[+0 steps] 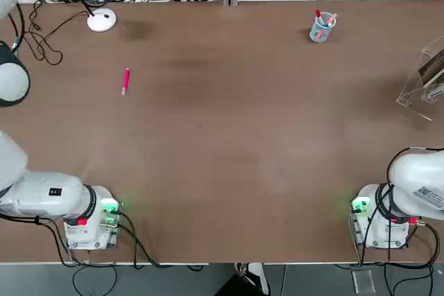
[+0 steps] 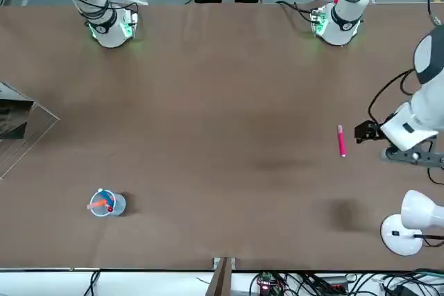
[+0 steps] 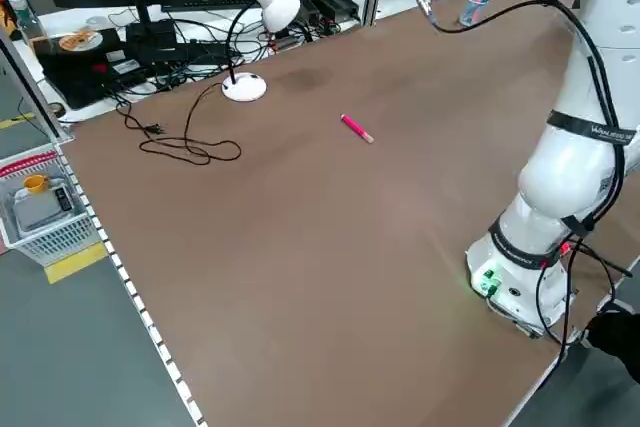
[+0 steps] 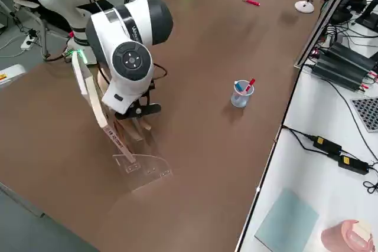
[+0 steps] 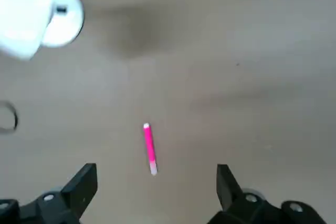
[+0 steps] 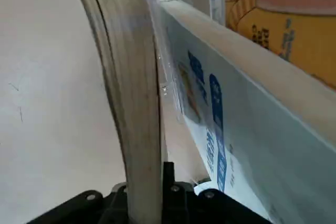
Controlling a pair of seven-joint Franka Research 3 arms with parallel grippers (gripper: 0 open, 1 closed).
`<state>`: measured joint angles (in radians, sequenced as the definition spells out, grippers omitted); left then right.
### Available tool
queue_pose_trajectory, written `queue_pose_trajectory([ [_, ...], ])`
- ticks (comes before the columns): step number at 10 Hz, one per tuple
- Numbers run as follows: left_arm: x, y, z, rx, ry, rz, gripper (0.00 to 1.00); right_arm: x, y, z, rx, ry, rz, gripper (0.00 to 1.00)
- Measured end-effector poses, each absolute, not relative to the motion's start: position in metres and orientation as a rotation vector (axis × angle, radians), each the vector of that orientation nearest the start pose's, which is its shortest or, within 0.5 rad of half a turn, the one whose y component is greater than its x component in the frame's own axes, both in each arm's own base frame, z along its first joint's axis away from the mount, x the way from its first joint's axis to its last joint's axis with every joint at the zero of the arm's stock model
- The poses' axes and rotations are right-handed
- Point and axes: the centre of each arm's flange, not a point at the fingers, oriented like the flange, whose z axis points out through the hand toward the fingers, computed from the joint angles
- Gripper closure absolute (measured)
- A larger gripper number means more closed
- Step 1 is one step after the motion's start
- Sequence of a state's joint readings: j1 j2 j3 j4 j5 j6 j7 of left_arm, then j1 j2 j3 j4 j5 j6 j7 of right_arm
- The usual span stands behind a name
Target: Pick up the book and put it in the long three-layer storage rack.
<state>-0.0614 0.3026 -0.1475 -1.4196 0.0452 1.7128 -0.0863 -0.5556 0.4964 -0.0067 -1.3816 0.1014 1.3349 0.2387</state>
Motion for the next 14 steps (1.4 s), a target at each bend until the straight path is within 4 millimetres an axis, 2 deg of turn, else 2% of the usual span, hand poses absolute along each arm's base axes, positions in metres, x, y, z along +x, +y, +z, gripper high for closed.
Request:
queue_pose_trajectory([
  [3,0.62,-0.094,0.544,-3.134,0.082,0.038,0.0,0.543,-0.331,0.39,-2.614,1.126,0.767,0.85],
  [8,0.572,-0.06,0.572,-3.128,-0.009,0.016,0.0,0.549,-0.328,0.389,-2.617,1.148,0.748,0.85],
  [12,0.553,-0.042,0.585,-3.121,-0.061,-0.009,0.0,0.558,-0.321,0.393,-2.652,1.137,0.718,0.85],
  [14,0.546,-0.041,0.593,-3.119,-0.069,-0.023,0.0,0.562,-0.318,0.399,-2.672,1.129,0.701,0.85],
])
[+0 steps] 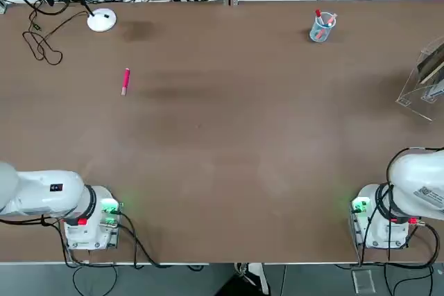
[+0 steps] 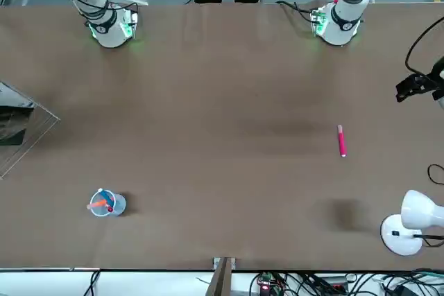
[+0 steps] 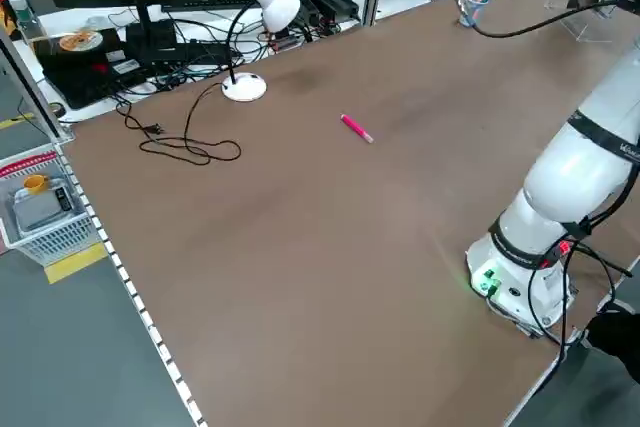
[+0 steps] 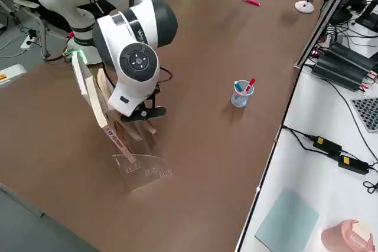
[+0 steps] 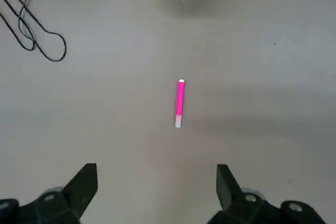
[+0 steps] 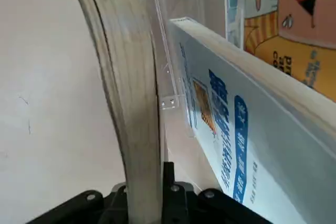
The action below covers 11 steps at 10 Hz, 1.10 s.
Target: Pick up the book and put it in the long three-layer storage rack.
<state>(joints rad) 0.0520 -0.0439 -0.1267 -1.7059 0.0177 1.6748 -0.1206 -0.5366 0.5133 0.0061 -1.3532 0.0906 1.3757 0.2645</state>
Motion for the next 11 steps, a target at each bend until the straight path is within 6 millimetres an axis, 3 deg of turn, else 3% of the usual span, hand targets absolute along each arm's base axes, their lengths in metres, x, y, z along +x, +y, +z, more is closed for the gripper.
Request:
queue_pose_trajectory([
  [8,0.542,-0.038,0.593,-3.116,-0.073,-0.012,0.0,0.568,-0.321,0.409,-2.736,1.038,0.641,0.85],
  [11,0.535,-0.031,0.586,-3.111,-0.057,0.084,0.0,0.568,-0.322,0.41,-2.726,1.086,0.639,0.85],
])
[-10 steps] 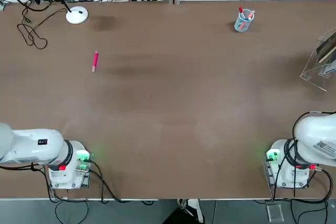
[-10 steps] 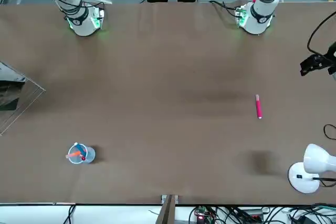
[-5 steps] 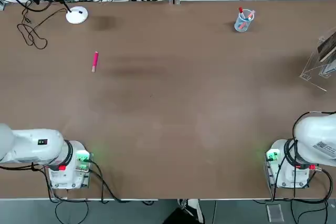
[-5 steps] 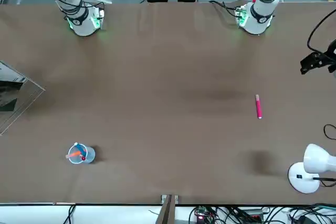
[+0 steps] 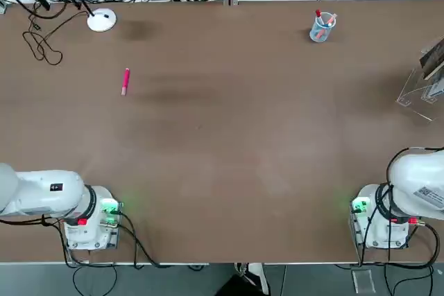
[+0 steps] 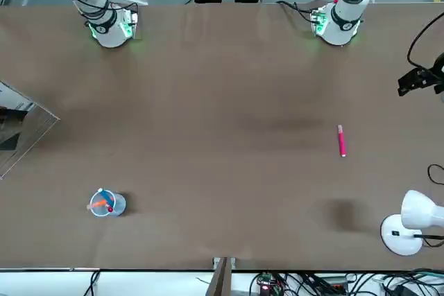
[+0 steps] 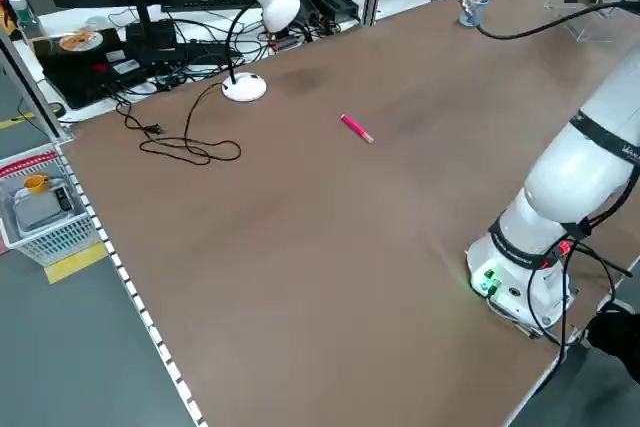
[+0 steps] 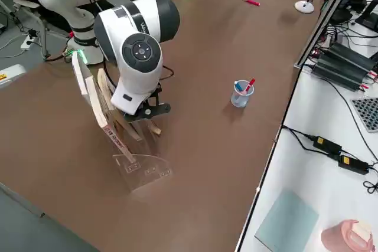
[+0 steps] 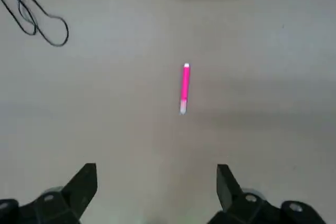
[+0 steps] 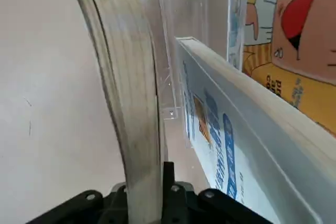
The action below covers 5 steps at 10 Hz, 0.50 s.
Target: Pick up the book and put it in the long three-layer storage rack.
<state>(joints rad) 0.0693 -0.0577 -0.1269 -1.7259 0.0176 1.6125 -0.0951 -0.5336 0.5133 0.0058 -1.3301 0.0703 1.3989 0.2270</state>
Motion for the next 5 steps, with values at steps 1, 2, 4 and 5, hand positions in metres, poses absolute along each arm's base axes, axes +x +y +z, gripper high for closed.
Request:
queue_pose_trajectory([
  [1,0.5344,-0.0298,0.585,-3.11,-0.045,0.101,0.0,0.5669,-0.3234,0.4097,-2.716,1.124,0.642,0.85],
  [2,0.5343,-0.0288,0.5849,-3.111,-0.027,0.103,0.0,0.566,-0.3251,0.4097,-2.703,1.168,0.645,0.85],
  [4,0.5343,-0.0274,0.5849,-3.111,-0.002,0.104,0.0,0.5647,-0.3273,0.4096,-2.682,1.232,0.652,0.85],
  [5,0.5343,-0.0273,0.5849,-3.112,0.005,0.104,0.0,0.5648,-0.3271,0.4095,-2.675,1.255,0.654,0.85],
])
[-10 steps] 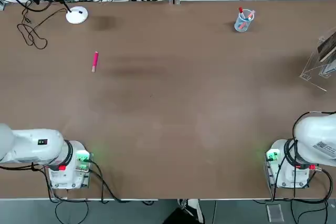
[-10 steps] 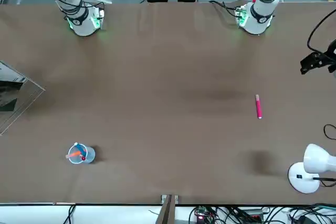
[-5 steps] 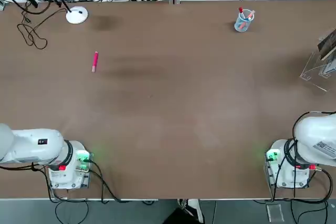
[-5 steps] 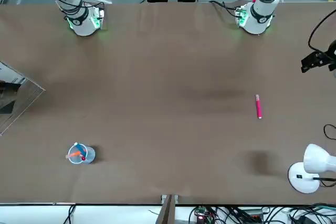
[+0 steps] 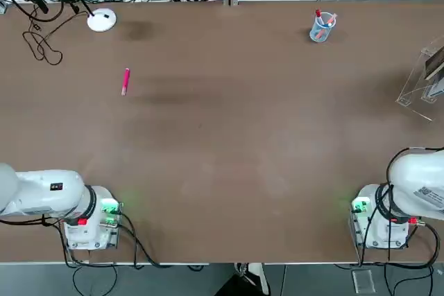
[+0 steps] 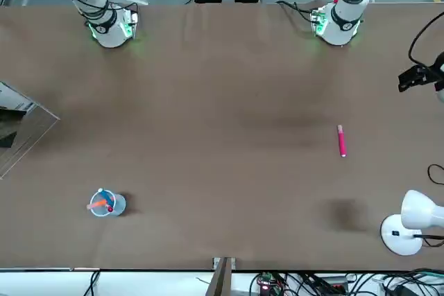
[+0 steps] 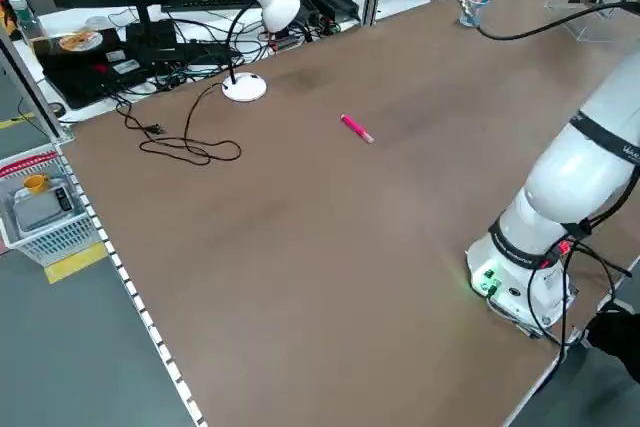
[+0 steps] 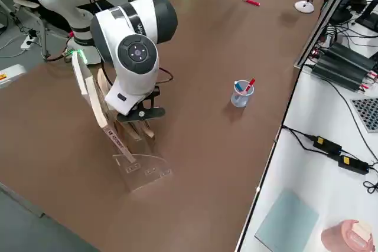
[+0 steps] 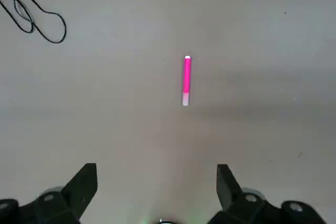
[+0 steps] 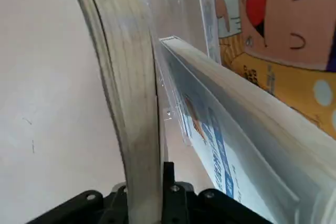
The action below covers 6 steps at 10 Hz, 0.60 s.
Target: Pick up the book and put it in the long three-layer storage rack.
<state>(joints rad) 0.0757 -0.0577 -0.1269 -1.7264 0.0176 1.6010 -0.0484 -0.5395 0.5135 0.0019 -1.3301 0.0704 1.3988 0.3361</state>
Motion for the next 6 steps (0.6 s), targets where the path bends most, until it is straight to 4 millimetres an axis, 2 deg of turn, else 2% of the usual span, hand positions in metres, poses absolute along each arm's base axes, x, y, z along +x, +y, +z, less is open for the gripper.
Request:
queue_pose_trajectory([
  [4,0.5348,-0.0273,0.5834,-3.112,0.015,0.109,0.0,0.5654,-0.3264,0.4078,-2.667,1.277,0.66,0.85],
  [6,0.5349,-0.0275,0.5831,-3.112,0.017,0.109,0.0,0.5662,-0.3282,0.3996,-2.664,1.278,0.671,0.85],
])
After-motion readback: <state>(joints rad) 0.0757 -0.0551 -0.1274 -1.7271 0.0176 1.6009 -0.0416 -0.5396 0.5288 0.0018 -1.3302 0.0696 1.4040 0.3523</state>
